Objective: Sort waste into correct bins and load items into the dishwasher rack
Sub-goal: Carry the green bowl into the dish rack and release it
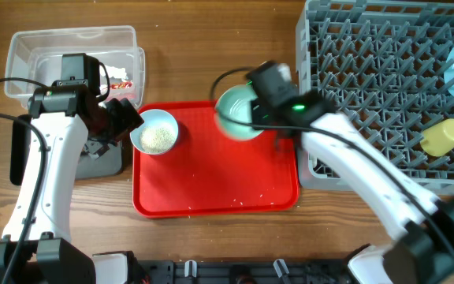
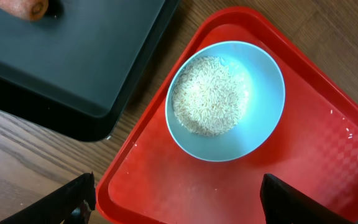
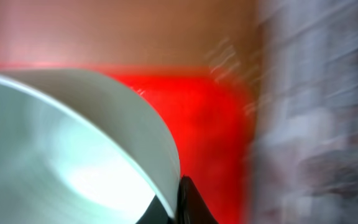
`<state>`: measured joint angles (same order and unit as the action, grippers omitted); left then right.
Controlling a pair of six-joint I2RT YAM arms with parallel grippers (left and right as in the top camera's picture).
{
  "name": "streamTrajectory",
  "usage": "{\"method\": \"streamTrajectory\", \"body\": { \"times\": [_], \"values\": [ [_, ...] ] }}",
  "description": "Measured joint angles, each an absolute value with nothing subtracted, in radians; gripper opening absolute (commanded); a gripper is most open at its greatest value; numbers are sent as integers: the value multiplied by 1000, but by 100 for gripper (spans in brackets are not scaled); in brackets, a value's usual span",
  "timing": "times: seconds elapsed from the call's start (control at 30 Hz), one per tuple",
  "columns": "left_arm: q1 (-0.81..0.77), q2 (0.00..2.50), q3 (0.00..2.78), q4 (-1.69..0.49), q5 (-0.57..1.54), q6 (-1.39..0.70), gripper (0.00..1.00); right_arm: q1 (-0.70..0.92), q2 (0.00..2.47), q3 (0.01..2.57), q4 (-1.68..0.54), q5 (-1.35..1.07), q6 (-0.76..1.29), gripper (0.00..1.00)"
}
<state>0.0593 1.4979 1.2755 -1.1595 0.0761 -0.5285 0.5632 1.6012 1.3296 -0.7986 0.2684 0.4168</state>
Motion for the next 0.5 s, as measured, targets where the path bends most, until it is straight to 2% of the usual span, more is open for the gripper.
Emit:
{"method": "streamTrajectory", "body": {
  "times": [0.17,0.27,0.5],
  "values": [
    [59,1498,1275,-1159,76,-529,85,342,1475,1331,-485,735,80,4],
    [59,1498,1275,-1159,76,-529,85,216,1480,1329,-297,921,-108,4],
    [59,1499,1275,-1156,76,-529,85,-34,1623,1330,67,1051,-348,4]
  ]
}}
